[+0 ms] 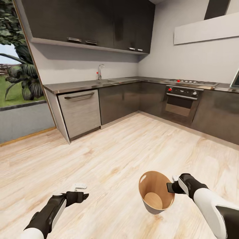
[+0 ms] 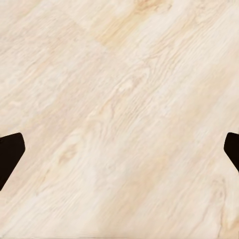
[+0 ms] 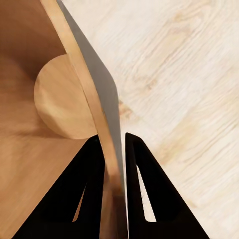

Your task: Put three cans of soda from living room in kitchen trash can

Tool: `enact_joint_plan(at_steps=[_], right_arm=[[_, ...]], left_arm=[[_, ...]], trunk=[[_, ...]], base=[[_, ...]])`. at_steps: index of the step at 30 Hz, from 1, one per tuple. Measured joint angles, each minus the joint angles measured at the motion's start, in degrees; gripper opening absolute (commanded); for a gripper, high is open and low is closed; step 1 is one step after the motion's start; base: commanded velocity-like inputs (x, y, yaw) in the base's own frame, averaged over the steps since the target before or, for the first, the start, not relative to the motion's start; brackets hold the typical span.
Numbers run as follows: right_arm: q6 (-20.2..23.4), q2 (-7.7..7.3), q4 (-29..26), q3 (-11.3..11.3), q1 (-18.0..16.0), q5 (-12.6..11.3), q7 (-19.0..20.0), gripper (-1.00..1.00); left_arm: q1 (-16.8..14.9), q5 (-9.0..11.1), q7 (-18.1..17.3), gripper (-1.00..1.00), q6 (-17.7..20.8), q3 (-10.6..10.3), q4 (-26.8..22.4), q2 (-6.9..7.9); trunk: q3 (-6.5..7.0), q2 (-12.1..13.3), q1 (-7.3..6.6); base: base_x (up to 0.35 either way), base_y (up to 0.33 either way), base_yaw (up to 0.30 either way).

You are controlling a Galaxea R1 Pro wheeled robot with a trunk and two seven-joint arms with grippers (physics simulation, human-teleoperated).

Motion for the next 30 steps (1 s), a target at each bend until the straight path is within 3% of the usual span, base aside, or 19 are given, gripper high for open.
enact_joint_plan(at_steps=[16,24,30], right_arm=[[-0.07,0.13,0.33,0.16,0.09,0.01,0.01,-1.0],[-0.1,0.17,0.44,0.19,0.15,0.02,0.01,-1.0],[-0.25,0.11,0.47,0.23,0.18,0.1,0.0,-1.0]], left_arm=[[0.0,-0.14,0.06,1.0,-0.12,0.0,0.11,0.0],[0.0,-0.17,0.14,1.0,-0.13,0.0,0.11,0.0],[-0.02,-0.17,0.14,1.0,-0.14,0.0,0.11,0.0]], trunk=[[0.0,0.0,0.0],[0.0,0.0,0.0],[-0.01,0.0,0.0]], base=[[-0.001,0.0,0.245],[-0.136,0.0,0.243],[-0.156,0.0,0.06]])
